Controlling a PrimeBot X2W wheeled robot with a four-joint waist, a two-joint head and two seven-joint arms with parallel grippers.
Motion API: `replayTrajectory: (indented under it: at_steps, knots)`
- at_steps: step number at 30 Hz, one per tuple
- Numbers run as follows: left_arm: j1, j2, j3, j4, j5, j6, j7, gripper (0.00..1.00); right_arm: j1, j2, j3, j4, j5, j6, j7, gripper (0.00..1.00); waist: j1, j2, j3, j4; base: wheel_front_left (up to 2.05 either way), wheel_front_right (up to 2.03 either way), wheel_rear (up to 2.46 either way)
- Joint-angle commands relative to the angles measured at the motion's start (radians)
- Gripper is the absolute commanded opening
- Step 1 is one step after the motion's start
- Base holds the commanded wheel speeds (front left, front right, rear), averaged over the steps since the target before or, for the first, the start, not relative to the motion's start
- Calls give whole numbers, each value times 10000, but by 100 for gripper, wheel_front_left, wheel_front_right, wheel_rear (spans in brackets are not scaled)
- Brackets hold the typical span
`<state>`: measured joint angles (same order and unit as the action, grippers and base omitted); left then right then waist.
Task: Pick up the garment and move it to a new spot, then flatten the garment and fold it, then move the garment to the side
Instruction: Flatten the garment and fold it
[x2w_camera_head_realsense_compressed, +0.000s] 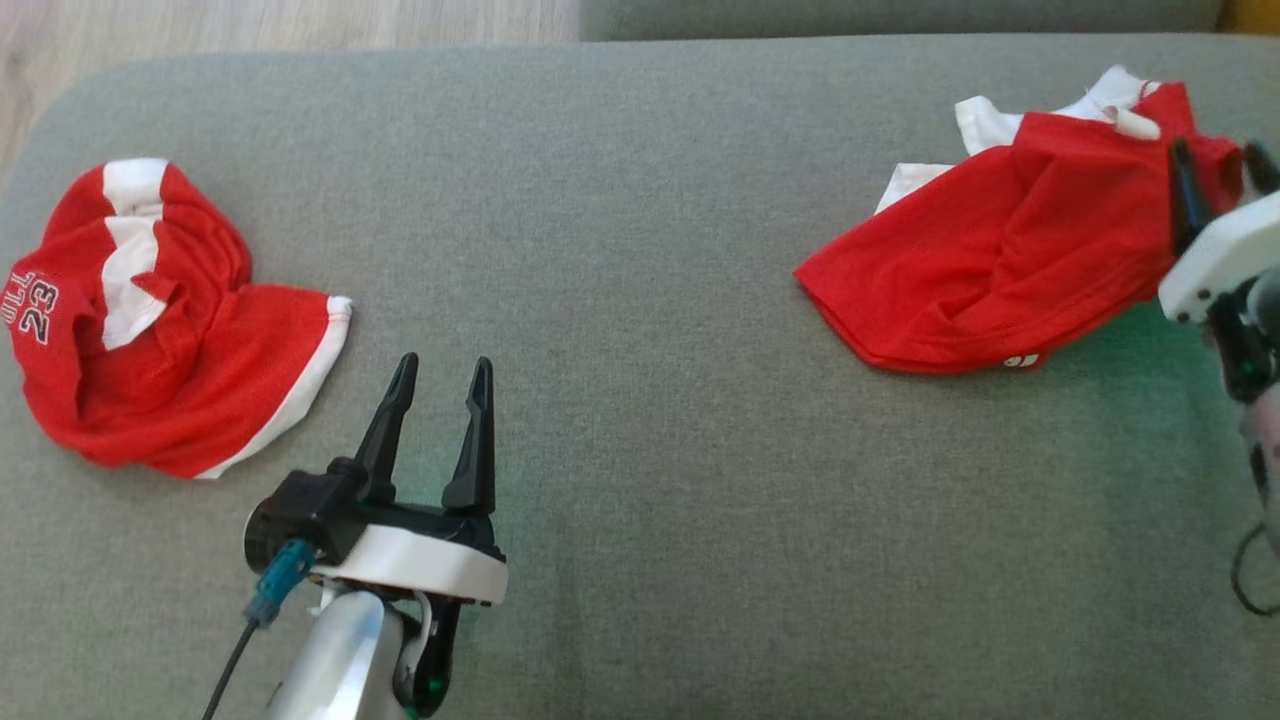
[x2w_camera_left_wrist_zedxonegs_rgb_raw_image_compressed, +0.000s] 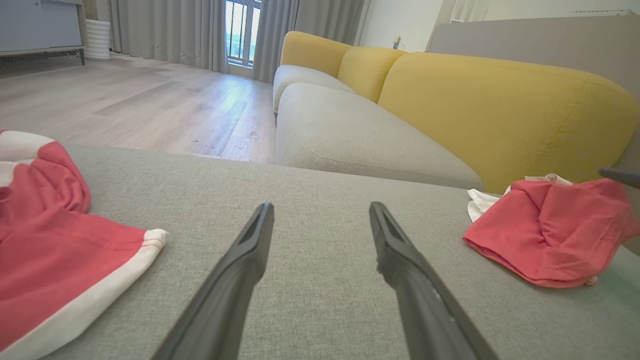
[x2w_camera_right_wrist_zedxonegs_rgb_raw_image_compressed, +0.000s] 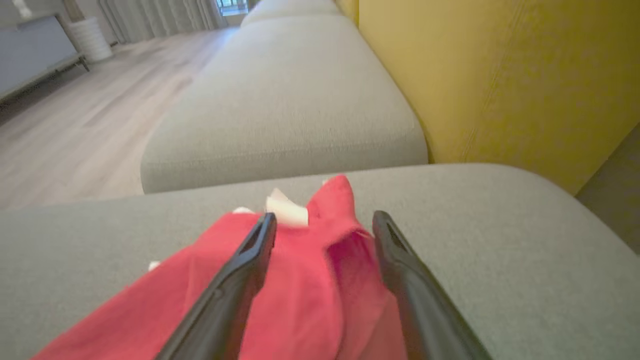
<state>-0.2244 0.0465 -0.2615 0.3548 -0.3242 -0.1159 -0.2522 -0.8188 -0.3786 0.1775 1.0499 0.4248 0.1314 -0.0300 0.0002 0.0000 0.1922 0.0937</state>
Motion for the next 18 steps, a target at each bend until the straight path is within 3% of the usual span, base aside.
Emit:
replayTrajectory:
  at_steps: [1,8,13,18]
  knots:
    - [-299,38,302,-255,94,-55,-95,100,-402,57,52,-296,-101,-7,-221,100,-2,0,-78,-29,0,0,0]
    - [-113,37,560,-307,120,-74,-95,100,-88,975,-333,-1553,-1084,-7,-1963,100,-2,0,-611,-259,0,0,0]
    - [184,37,663,-547,70,-69,-95,100,1875,2202,-648,-4133,-1317,-7,-2236,100,-2,0,-973,-415,0,0,0]
    - [314,37,593,-684,63,-45,-95,100,4243,2971,-639,-6014,-1837,-7,-2098,100,-2,0,-1033,-392,0,0,0]
